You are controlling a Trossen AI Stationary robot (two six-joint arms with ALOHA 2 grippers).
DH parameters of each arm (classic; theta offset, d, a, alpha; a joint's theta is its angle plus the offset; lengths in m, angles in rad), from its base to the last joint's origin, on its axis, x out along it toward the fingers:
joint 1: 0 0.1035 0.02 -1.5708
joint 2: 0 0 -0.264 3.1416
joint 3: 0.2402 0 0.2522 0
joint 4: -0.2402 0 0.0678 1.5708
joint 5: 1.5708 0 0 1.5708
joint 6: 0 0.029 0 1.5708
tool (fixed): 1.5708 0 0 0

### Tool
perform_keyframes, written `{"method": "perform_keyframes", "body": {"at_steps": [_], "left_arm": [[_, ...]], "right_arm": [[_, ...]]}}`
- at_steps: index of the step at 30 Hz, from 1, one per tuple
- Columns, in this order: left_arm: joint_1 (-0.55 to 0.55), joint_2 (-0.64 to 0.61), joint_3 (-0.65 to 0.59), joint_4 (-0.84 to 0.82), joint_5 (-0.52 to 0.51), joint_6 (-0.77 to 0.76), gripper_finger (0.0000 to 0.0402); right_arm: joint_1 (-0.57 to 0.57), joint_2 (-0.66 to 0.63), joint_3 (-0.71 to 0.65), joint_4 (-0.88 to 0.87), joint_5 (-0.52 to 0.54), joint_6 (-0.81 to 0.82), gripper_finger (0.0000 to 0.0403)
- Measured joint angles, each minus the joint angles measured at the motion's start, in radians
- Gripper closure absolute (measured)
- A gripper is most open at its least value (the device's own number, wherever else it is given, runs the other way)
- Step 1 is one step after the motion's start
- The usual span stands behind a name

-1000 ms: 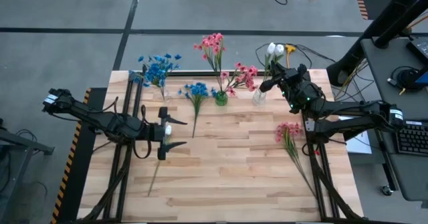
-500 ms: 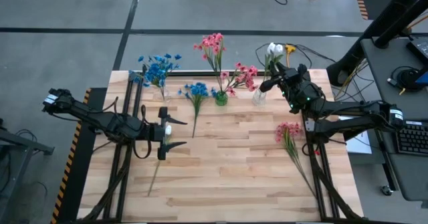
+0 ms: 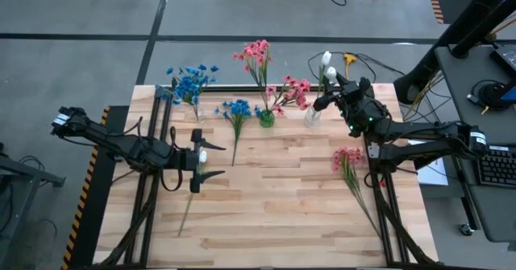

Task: Sort flowers into vase by color
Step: Put the right white flower into the right transparent vase, then put the blue flowers into the left transparent vase

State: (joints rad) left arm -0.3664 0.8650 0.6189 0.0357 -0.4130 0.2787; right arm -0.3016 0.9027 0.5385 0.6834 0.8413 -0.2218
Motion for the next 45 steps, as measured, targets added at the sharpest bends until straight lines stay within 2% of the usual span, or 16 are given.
{"method": "perform_keyframes", "body": {"at_steps": [6, 14, 18, 22, 28, 31, 36, 38, 42, 45], "left_arm": [[0.0, 0.0, 0.0, -0.002, 0.0, -0.009, 0.0099], [0.001, 0.0, 0.0, -0.012, -0.001, -0.025, 0.0099], [0.001, 0.0, 0.0, -0.017, -0.043, -0.049, 0.0099], [0.002, 0.0, 0.0, -0.03, -0.074, -0.09, 0.0099], [0.002, 0.02, 0.0, -0.04, -0.08, -0.16, 0.0099], [0.002, 0.032, 0.002, -0.096, -0.117, -0.272, 0.0099], [0.002, 0.047, 0.069, -0.426, -0.123, -0.651, 0.0099], [0.0, 0.07, 0.075, -0.489, -0.127, -0.769, 0.0099], [0.0, 0.142, 0.074, -0.508, -0.108, -0.846, 0.0099], [0.0, 0.196, 0.074, -0.513, -0.032, -0.87, 0.0099]], "right_arm": [[0.002, -0.037, 0.0, -0.072, 0.0, 0.033, 0.0185], [0.003, -0.095, 0.081, -0.336, -0.001, 0.125, 0.0127], [0.003, -0.108, 0.153, -0.49, -0.003, 0.177, 0.0102], [0.003, -0.108, 0.242, -0.69, -0.004, 0.256, 0.0087], [0.003, -0.108, 0.333, -0.843, -0.005, 0.301, 0.008], [0.003, -0.108, 0.381, -0.9, -0.006, 0.302, 0.0083], [0.02, -0.108, 0.461, -1.076, -0.014, 0.372, 0.0085], [0.031, -0.108, 0.495, -1.172, -0.013, 0.425, 0.0084], [0.057, -0.101, 0.567, -1.356, -0.012, 0.556, 0.0084], [0.079, -0.086, 0.634, -1.517, -0.013, 0.689, 0.0088]]}}
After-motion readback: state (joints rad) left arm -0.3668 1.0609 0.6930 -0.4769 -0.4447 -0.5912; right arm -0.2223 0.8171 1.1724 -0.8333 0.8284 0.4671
